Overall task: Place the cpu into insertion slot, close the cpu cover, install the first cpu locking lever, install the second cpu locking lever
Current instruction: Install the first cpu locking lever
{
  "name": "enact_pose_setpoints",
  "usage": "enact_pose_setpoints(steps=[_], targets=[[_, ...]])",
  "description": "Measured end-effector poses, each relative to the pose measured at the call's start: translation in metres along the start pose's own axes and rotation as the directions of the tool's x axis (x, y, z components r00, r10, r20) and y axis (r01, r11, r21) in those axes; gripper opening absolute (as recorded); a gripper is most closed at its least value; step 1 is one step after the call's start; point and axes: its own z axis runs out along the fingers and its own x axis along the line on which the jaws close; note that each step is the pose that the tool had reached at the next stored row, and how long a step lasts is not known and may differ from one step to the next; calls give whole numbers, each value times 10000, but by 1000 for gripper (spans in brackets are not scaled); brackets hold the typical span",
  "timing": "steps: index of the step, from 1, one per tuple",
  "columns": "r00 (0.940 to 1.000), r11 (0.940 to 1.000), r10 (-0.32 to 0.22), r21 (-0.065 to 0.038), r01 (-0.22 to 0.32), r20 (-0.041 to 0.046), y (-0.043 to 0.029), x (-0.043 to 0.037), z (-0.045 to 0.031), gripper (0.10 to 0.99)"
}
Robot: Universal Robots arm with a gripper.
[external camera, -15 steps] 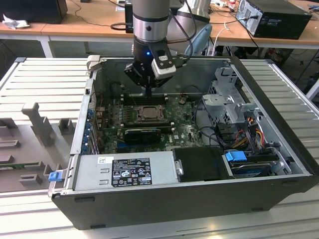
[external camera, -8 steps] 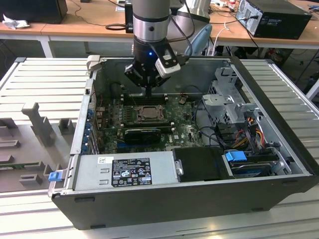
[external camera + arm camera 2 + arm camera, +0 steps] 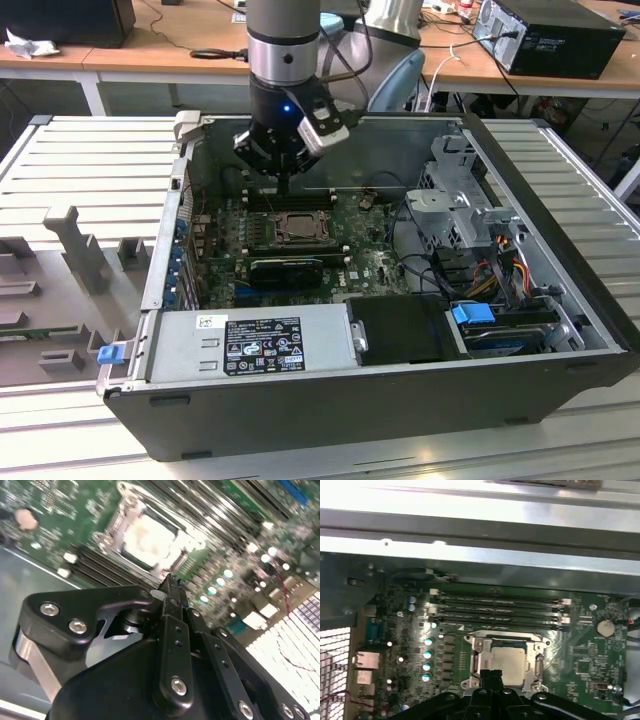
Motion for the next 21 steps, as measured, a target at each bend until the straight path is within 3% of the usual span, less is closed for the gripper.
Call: enact_pose_setpoints(steps=[4,11,21], targets=[[10000,10000,0,-2,0,1,14,227,27,106],[10000,10000,2,-1,-2,-1,56,422,74,106],[10000,10000,1,-5,-1,-1,277,399,107,106]])
